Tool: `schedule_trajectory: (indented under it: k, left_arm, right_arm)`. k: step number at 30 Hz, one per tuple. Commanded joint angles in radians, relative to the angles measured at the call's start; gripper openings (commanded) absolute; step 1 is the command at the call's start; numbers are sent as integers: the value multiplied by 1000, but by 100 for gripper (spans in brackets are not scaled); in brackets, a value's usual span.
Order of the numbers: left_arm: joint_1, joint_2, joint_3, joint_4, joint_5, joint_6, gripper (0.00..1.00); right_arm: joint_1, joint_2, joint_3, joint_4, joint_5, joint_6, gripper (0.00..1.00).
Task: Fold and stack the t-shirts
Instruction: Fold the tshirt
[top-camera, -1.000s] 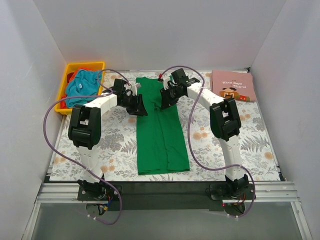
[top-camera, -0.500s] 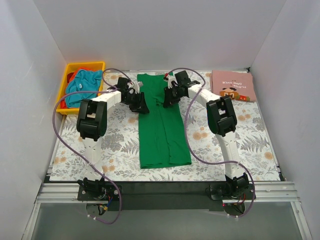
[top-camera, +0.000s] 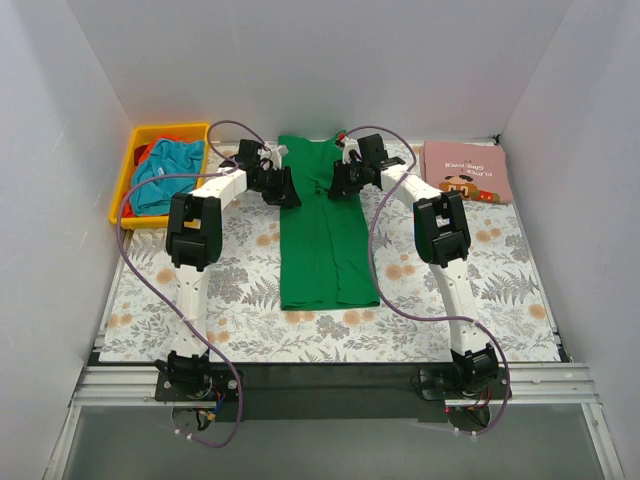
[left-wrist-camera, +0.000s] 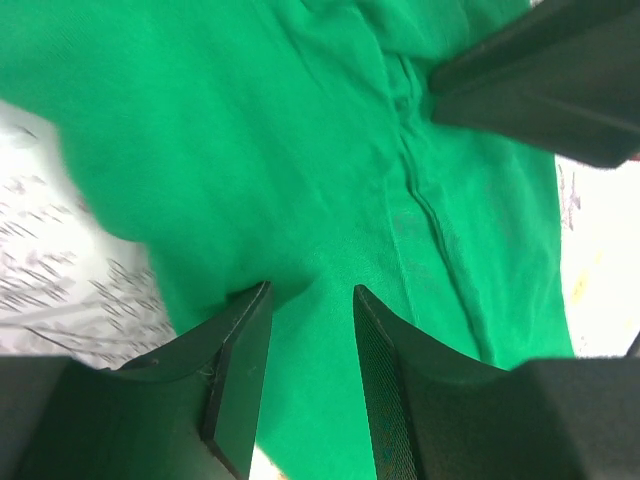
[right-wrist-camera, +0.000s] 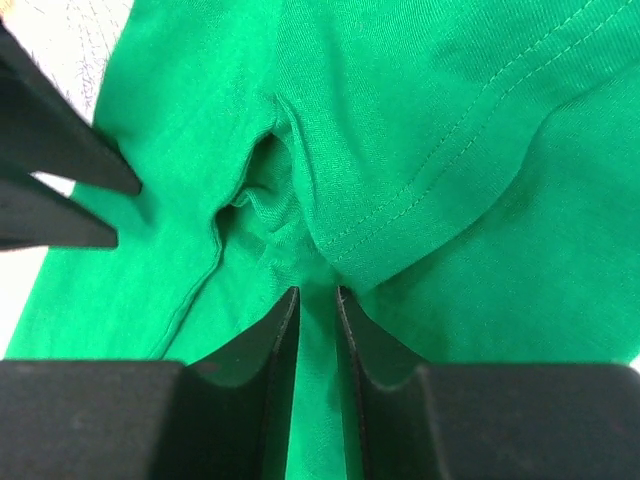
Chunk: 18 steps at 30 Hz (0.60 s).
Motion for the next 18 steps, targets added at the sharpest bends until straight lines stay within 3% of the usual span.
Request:
schedule_trajectory:
  k: [1,3,8,13,18]
  left_arm:
    - [32,66,41,-50,-129,48,38]
    - [37,53,31,-51,-115,54,38]
    - [39,-83,-61,-19,-17,54,41]
    - [42,-276,-90,42,148,27,53]
    - [43,-586,-243,90,176,115,64]
  right_arm:
    - [-5,43,-2,-6,17,10,29]
    - [-5,27,-6,-6,19,3,30]
    - [-19,-77,-20,-6,5,-42,51]
    - [-19,-337,-69,-43,-3,-166,82]
    - [-16,-615,-176,-153,14,-365,94]
